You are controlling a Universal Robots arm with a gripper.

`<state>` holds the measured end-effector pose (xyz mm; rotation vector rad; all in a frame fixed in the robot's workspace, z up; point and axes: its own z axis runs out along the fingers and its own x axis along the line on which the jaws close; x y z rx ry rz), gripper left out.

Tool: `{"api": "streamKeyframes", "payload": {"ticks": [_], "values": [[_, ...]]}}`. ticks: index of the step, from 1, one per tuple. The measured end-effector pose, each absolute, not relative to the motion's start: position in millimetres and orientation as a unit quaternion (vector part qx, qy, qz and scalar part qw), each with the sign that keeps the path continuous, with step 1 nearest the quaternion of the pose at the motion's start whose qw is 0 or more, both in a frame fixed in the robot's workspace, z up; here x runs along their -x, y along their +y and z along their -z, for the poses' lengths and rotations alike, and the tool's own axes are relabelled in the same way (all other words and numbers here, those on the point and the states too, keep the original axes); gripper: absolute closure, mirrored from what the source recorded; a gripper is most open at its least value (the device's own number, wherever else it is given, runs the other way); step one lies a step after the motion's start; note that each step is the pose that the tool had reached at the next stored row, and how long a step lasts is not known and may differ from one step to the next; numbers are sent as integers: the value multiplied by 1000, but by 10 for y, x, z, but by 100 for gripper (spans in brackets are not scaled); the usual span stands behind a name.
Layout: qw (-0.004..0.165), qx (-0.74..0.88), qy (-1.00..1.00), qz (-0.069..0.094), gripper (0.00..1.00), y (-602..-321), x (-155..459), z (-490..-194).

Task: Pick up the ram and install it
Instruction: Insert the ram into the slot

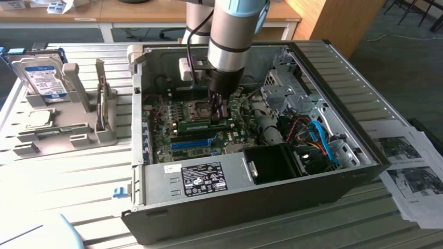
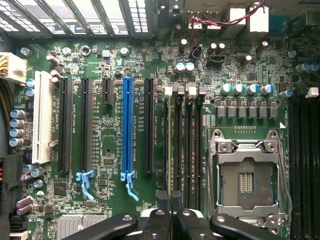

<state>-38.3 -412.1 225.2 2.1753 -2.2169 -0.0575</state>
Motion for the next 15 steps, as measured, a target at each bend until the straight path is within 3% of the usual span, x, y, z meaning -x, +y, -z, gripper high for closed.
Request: {"api": "streamKeyframes", "payload": {"ticks": [12,15], "values": [[18,-700,-714,19,89,-4121,383,-2242],[18,-700,-714,19,82,-4121,383,-2242]]}}
